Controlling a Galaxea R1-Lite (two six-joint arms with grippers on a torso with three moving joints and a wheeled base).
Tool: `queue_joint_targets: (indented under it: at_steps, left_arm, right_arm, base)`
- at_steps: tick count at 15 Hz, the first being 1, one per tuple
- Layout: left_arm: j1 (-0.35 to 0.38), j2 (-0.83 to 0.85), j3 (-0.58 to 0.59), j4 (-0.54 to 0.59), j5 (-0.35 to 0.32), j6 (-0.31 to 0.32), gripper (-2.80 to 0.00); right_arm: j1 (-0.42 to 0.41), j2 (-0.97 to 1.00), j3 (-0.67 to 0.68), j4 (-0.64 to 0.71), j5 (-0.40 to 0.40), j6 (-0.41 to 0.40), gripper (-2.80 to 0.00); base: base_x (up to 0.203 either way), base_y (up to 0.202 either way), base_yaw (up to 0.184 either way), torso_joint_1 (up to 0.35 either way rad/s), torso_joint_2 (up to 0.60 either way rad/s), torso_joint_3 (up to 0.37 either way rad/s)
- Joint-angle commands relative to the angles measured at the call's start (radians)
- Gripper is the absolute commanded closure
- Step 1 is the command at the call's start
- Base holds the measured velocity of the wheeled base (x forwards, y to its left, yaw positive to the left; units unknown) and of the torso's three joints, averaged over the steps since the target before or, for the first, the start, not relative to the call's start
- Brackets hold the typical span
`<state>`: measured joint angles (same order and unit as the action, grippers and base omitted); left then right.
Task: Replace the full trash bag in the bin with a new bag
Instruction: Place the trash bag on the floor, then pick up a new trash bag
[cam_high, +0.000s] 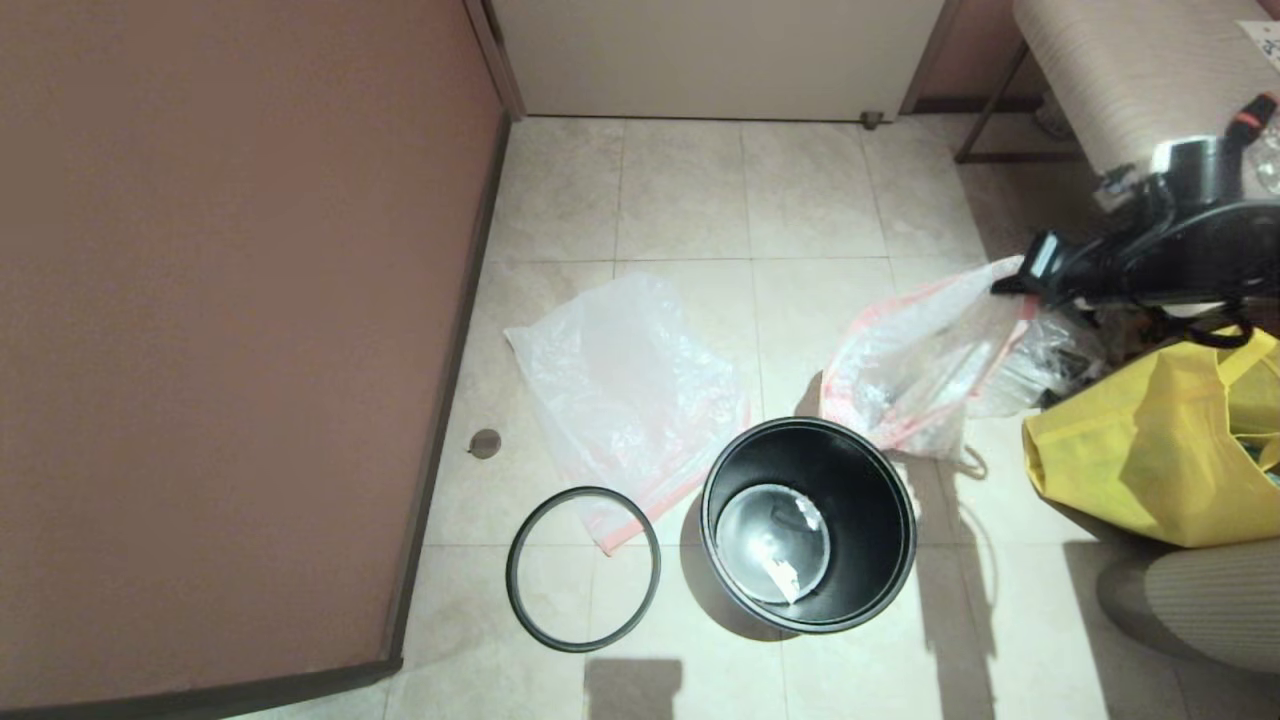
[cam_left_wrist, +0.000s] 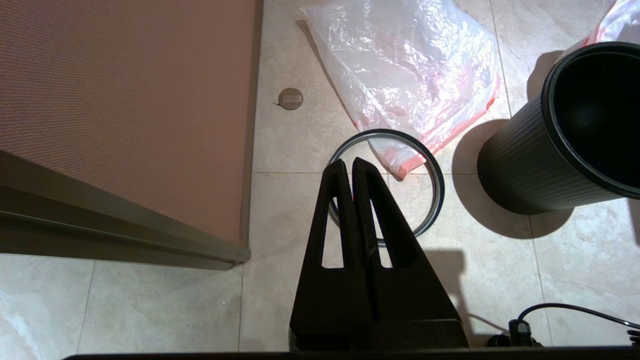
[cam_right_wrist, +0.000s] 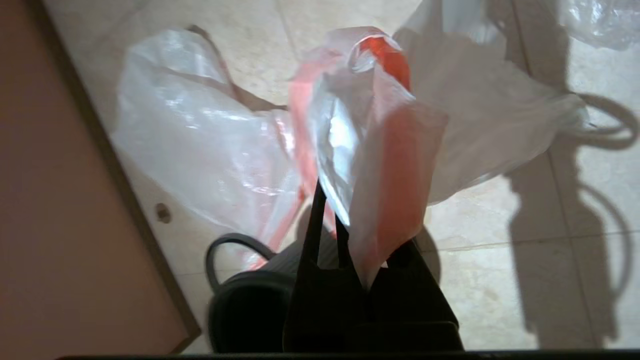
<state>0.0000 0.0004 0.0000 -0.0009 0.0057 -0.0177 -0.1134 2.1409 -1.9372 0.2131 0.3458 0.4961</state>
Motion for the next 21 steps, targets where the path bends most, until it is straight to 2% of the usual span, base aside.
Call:
queue_joint_targets:
  at_steps: [1, 3, 5, 6, 9, 10, 12, 13, 14, 15, 18, 21]
  left_arm:
    - [0.001, 0.000, 0.000, -0.001, 0.000, 0.000, 0.00]
    - [0.001, 0.000, 0.000, -0.001, 0.000, 0.000, 0.00]
    - [0.000, 0.000, 0.000, -0.001, 0.000, 0.001, 0.00]
    - [0.001, 0.000, 0.000, -0.001, 0.000, 0.000, 0.00]
    - [0.000, 0.000, 0.000, 0.000, 0.000, 0.000, 0.00]
    - [0.000, 0.000, 0.000, -0.001, 0.000, 0.000, 0.00]
    - [0.000, 0.000, 0.000, 0.000, 0.000, 0.000, 0.00]
    - [0.001, 0.000, 0.000, -0.001, 0.000, 0.001, 0.00]
    - [0.000, 0.000, 0.000, -0.001, 0.000, -0.001, 0.00]
    - [0.000, 0.000, 0.000, 0.001, 0.000, 0.001, 0.00]
    - [0.001, 0.000, 0.000, -0.001, 0.001, 0.000, 0.00]
    - [0.000, 0.000, 0.000, -0.001, 0.000, -0.001, 0.00]
  right_arm:
    - [-0.005, 0.164, -0.037, -0.012, -0.009, -0.017, -2.80]
    - [-0.015, 0.177, -0.048, -0.014, -0.022, -0.064, -2.80]
    - [-0.018, 0.099, -0.049, 0.070, -0.039, -0.167, -2.80]
    - [-0.015, 0.047, -0.047, 0.155, -0.093, -0.226, -2.80]
    - [0.001, -0.084, -0.033, 0.455, -0.408, -0.339, -2.80]
    - [0.005, -0.119, -0.029, 0.570, -0.478, -0.363, -2.80]
    - [0.025, -0.194, 0.002, 0.728, -0.575, -0.376, -2.80]
    - [0.038, -0.230, 0.054, 0.753, -0.596, -0.375, -2.80]
    - [0.053, -0.271, 0.121, 0.761, -0.603, -0.369, -1.31]
    - [0.077, -0.332, 0.204, 0.762, -0.607, -0.357, 0.00]
    - [0.184, -0.532, 0.401, 0.759, -0.615, -0.263, 0.00]
    - [0.243, -0.756, 0.568, 0.758, -0.618, -0.227, 0.00]
  base:
    - [0.000, 0.000, 0.000, 0.000, 0.00, 0.000]
    - [0.000, 0.000, 0.000, 0.000, 0.00, 0.000]
    - [0.000, 0.000, 0.000, 0.000, 0.00, 0.000]
    - [0.000, 0.000, 0.000, 0.000, 0.00, 0.000]
    - [0.000, 0.000, 0.000, 0.000, 0.00, 0.000]
    - [0.000, 0.000, 0.000, 0.000, 0.00, 0.000]
    - [0.000, 0.000, 0.000, 0.000, 0.00, 0.000]
    - [0.000, 0.000, 0.000, 0.000, 0.00, 0.000]
    - [0.000, 0.000, 0.000, 0.000, 0.00, 0.000]
    - [0.000, 0.000, 0.000, 0.000, 0.00, 0.000]
    - [0.000, 0.000, 0.000, 0.000, 0.00, 0.000]
    - [0.000, 0.000, 0.000, 0.000, 0.00, 0.000]
